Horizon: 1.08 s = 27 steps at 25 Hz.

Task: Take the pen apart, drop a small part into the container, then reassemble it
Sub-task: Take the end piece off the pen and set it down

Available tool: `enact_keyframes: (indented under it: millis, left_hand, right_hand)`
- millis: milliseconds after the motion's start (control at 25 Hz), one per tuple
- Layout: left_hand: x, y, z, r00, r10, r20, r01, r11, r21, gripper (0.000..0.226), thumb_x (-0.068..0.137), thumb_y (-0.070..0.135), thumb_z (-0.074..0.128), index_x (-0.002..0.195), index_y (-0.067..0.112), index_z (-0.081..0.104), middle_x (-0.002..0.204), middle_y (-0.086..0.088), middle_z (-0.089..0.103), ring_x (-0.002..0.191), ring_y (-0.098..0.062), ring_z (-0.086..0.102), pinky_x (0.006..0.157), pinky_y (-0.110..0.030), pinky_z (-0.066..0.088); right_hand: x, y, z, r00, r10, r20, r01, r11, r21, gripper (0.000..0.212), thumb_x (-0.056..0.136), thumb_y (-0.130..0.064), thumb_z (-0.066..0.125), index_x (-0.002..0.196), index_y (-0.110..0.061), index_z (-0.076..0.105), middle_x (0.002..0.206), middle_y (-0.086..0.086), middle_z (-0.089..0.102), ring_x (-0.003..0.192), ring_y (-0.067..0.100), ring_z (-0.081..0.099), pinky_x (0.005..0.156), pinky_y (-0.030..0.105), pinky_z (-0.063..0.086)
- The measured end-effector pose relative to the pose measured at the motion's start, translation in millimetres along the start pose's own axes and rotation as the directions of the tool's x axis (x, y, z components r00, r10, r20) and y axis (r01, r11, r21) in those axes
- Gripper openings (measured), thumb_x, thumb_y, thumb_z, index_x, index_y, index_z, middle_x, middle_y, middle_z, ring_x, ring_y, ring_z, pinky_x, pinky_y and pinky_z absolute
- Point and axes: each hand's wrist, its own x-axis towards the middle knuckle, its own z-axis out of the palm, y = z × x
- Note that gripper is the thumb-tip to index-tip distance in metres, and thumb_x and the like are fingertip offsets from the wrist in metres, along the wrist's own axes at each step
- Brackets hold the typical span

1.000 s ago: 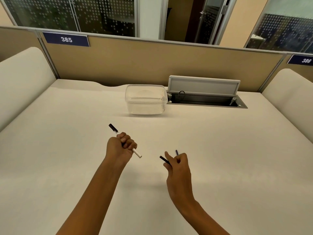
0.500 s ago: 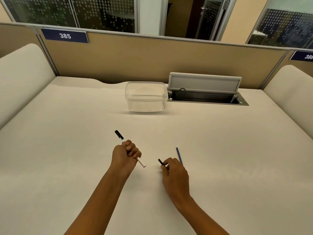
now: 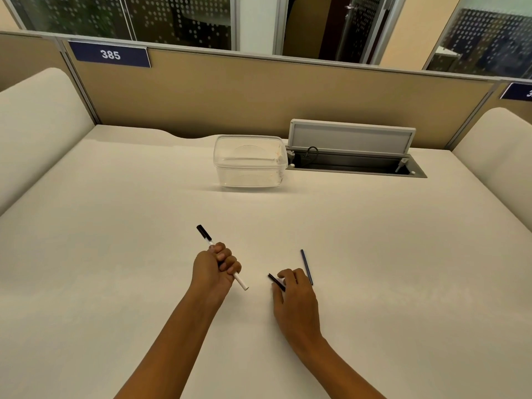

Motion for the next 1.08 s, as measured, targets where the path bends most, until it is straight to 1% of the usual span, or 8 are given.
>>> enact_keyframes:
  millis: [120,280,360,440,520,600,960,1080]
  left_hand:
    - [2.8,-2.4,-0.4,0.998,0.053,0.019,-0.054,0.998,0.043,0.039,0.092,0.002,0.015,0.061,0.015,0.034,0.037,0.007,0.033,0.029,-0.007,0.024,0.033,-0.016,0.022]
    - [7.2,-7.6,0.7,0.965,0.233,0.117,-0.256,0.930,0.262,0.038,0.090,0.000,0.017,0.060,0.015,0.035,0.039,0.008,0.034,0.033,-0.005,0.026,0.035,-0.016,0.025]
    - [9.3,-13.8,-3.1,0.904,0.359,0.231,-0.425,0.805,0.415,0.039,0.089,-0.006,0.017,0.061,0.013,0.036,0.044,0.009,0.036,0.040,-0.006,0.028,0.041,-0.017,0.028]
    - [11.5,-24.1,-12.3,0.842,0.402,0.360,-0.540,0.640,0.547,0.039,0.089,-0.011,0.019,0.064,0.012,0.036,0.051,0.008,0.038,0.048,-0.008,0.031,0.050,-0.020,0.029]
    - [14.2,-34.2,-26.0,0.819,0.385,0.425,-0.573,0.526,0.628,0.041,0.090,-0.012,0.022,0.063,0.014,0.036,0.056,0.004,0.036,0.054,-0.012,0.031,0.057,-0.025,0.029]
    - [16.4,-38.3,-35.9,0.814,0.382,0.437,-0.579,0.476,0.662,0.041,0.092,-0.011,0.023,0.062,0.015,0.036,0.058,0.001,0.035,0.056,-0.011,0.032,0.061,-0.027,0.029]
    - [18.0,-32.8,-35.5,0.793,0.420,0.441,-0.608,0.519,0.600,0.040,0.092,-0.014,0.021,0.065,0.012,0.037,0.061,-0.005,0.035,0.055,-0.009,0.033,0.058,-0.025,0.030]
    - [21.2,-29.4,-36.1,0.799,0.420,0.429,-0.601,0.563,0.567,0.040,0.093,-0.013,0.021,0.066,0.012,0.037,0.057,0.007,0.040,0.053,-0.006,0.034,0.058,-0.024,0.031]
  right_hand:
    - [-0.6,-6.2,-2.1,0.998,0.007,-0.063,-0.001,0.994,0.106,0.012,0.087,-0.009,0.063,0.099,-0.009,0.063,0.095,0.005,0.064,0.084,0.018,0.061,0.072,0.027,0.057]
    - [-2.8,-12.8,-2.8,0.995,0.027,-0.094,-0.006,0.977,0.215,0.012,0.088,-0.006,0.060,0.098,-0.011,0.064,0.094,0.003,0.066,0.084,0.013,0.061,0.074,0.020,0.054]
    - [-3.9,-12.7,-3.5,0.996,0.029,-0.082,-0.010,0.973,0.229,0.013,0.088,-0.006,0.060,0.099,-0.011,0.064,0.094,0.003,0.067,0.085,0.012,0.061,0.076,0.018,0.053]
    - [-5.2,-11.6,-4.4,0.997,0.033,-0.065,-0.017,0.975,0.224,0.015,0.089,-0.005,0.059,0.101,-0.011,0.064,0.096,0.002,0.066,0.088,0.011,0.061,0.079,0.017,0.052]
    - [-6.1,-10.5,-5.0,0.998,0.035,-0.053,-0.023,0.976,0.218,0.016,0.089,-0.005,0.058,0.102,-0.011,0.063,0.097,0.002,0.066,0.088,0.011,0.061,0.079,0.017,0.051]
    - [-6.6,-10.0,-5.5,0.998,0.035,-0.055,-0.023,0.977,0.212,0.015,0.089,-0.005,0.058,0.102,-0.011,0.063,0.097,0.002,0.066,0.087,0.010,0.060,0.079,0.017,0.051]
    - [-6.5,-11.7,-4.6,0.999,0.048,-0.017,-0.042,0.968,0.248,0.015,0.090,-0.007,0.058,0.103,-0.011,0.064,0.100,0.004,0.067,0.090,0.010,0.061,0.083,0.015,0.050]
    - [-6.6,-12.9,-5.7,0.999,0.038,-0.002,-0.036,0.966,0.256,0.016,0.090,-0.006,0.057,0.103,-0.012,0.063,0.100,0.002,0.067,0.091,0.009,0.060,0.083,0.017,0.051]
